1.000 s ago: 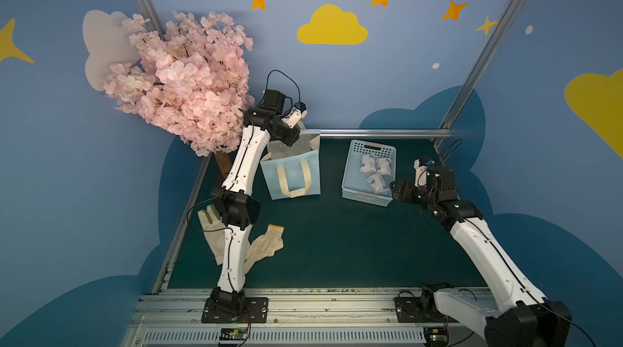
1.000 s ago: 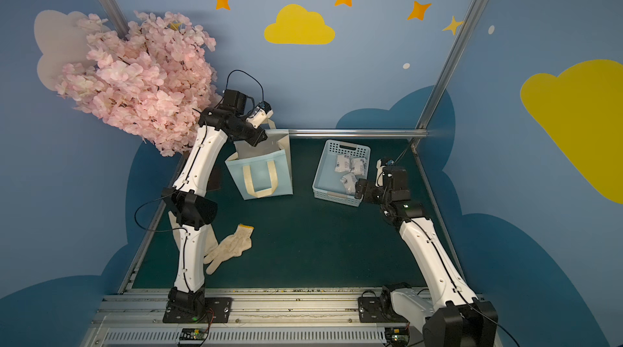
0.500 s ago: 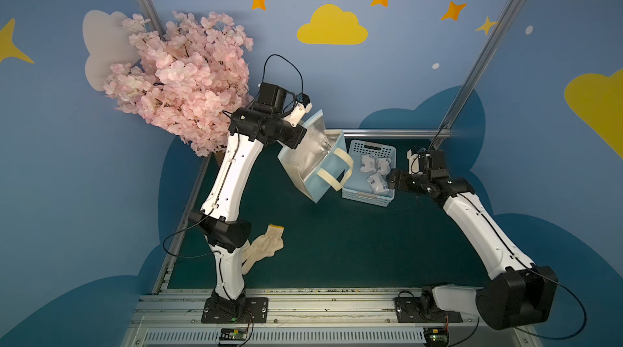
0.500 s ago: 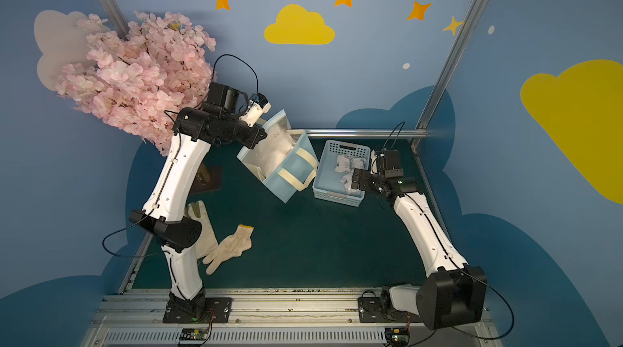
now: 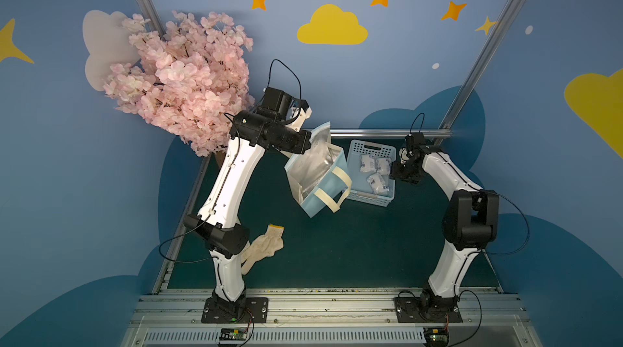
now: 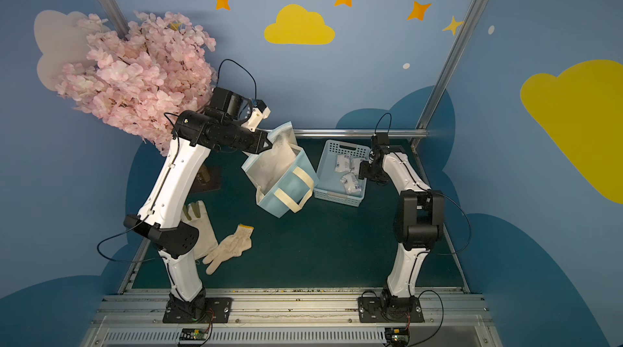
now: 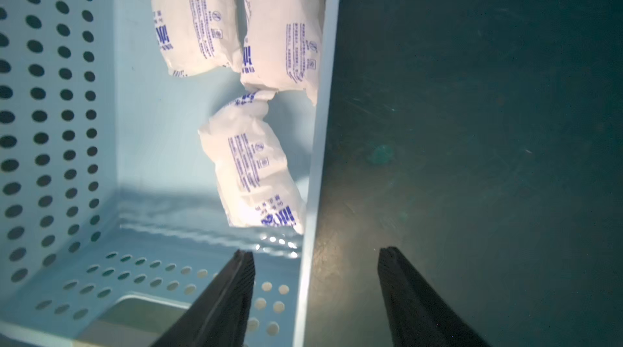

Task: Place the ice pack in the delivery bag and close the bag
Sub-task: Move the bin to the center of the board.

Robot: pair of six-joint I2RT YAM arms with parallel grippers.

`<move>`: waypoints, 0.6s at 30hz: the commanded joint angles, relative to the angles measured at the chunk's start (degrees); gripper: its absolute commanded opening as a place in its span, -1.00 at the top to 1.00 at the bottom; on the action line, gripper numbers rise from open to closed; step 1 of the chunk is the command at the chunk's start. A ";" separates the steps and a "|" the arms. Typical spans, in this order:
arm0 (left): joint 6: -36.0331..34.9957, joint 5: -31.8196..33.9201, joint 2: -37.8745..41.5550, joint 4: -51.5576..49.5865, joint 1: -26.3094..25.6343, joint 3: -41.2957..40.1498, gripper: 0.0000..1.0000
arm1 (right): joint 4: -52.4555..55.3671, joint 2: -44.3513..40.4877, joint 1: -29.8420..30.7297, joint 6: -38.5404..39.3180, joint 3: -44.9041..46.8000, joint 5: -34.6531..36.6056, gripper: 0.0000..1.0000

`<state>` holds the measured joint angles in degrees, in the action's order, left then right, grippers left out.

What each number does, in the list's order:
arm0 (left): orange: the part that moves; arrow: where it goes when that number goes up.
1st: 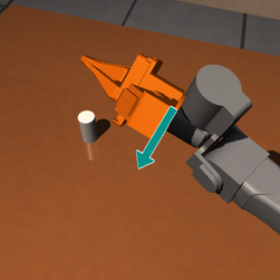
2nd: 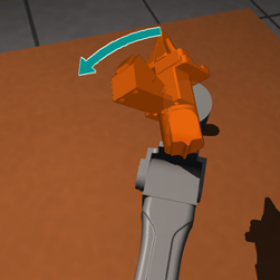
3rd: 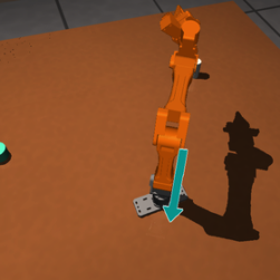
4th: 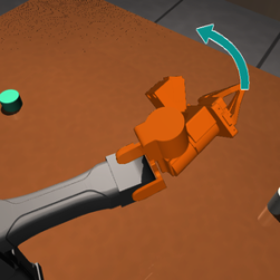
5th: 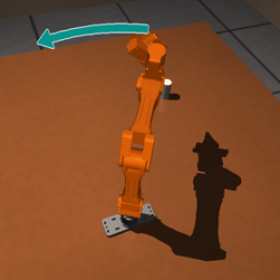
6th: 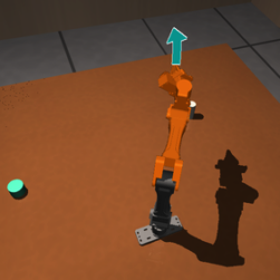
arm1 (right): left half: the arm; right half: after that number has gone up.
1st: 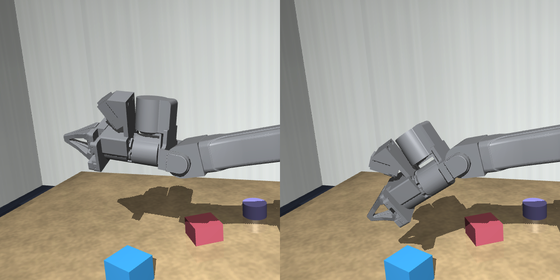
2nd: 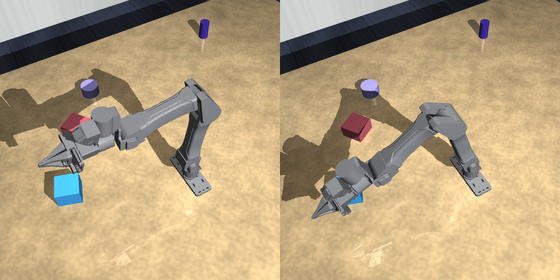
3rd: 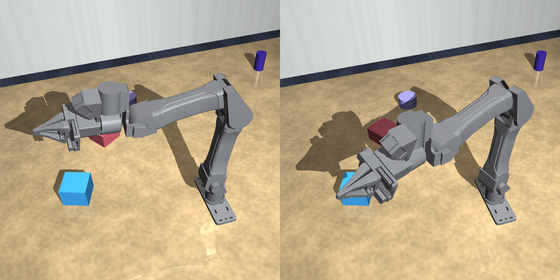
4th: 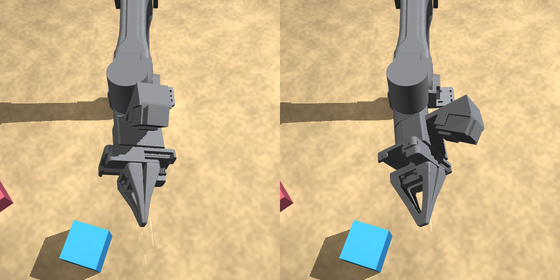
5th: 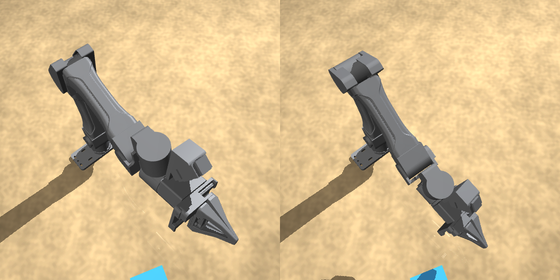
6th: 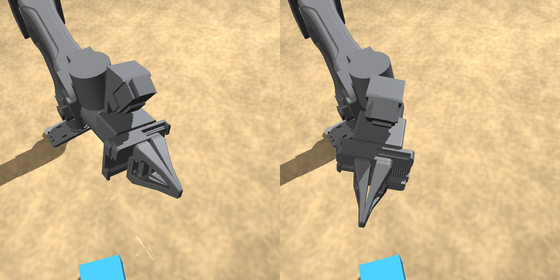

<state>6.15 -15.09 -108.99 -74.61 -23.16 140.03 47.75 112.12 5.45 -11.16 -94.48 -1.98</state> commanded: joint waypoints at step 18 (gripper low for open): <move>16.68 -2.66 8.02 1.70 -4.12 -10.95 0.95 | 8.66 -10.06 -6.82 7.73 15.55 5.16 1.00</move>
<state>19.88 -16.38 -102.39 -73.71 -26.52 130.37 52.34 106.02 0.99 -5.56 -81.89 -1.15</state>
